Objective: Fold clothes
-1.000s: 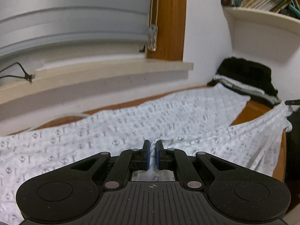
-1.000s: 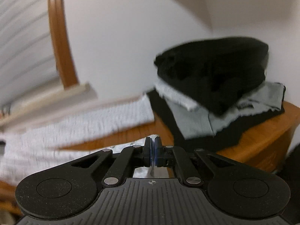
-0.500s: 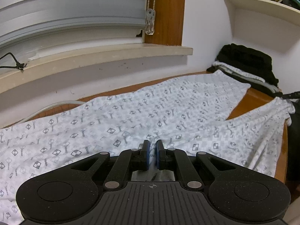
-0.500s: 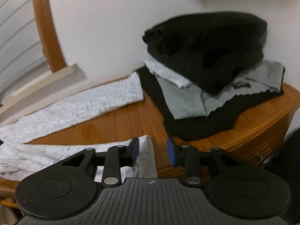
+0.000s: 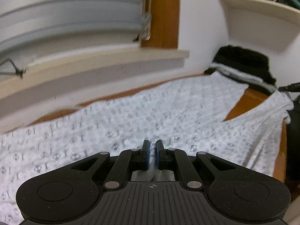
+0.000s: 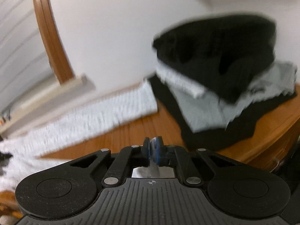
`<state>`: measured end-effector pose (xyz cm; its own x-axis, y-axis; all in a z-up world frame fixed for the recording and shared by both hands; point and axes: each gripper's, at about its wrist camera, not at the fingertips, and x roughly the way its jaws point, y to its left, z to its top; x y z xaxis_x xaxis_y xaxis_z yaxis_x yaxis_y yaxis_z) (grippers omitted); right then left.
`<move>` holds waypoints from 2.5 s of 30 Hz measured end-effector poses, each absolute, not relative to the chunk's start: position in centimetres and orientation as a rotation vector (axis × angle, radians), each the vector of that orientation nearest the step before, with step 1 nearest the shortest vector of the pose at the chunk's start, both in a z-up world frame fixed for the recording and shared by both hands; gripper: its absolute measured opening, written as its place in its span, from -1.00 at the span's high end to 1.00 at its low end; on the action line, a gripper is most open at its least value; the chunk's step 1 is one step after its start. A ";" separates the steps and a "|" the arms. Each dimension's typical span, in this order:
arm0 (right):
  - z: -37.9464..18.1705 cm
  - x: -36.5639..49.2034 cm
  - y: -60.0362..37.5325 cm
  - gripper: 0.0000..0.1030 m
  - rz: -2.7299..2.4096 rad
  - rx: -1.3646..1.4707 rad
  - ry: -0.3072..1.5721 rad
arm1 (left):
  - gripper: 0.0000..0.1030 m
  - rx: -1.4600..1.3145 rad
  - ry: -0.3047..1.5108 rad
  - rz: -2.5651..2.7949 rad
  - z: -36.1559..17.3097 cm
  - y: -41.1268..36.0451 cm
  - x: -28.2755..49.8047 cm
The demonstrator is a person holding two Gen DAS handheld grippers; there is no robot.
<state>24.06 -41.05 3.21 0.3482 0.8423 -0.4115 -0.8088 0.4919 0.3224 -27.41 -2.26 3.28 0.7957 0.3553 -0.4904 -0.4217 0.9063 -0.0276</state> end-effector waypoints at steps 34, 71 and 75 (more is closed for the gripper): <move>1.9 24.7 -34.5 0.14 0.946 -0.070 0.545 | -0.27 -0.183 0.515 0.592 4.7 1.3 -26.4; 2.6 23.1 -35.1 0.95 0.894 0.095 0.488 | 0.52 0.078 0.661 0.397 2.5 -16.6 -30.9; 2.7 23.0 -34.9 0.95 0.894 0.093 0.495 | 0.52 0.070 0.667 0.404 2.1 -16.1 -30.7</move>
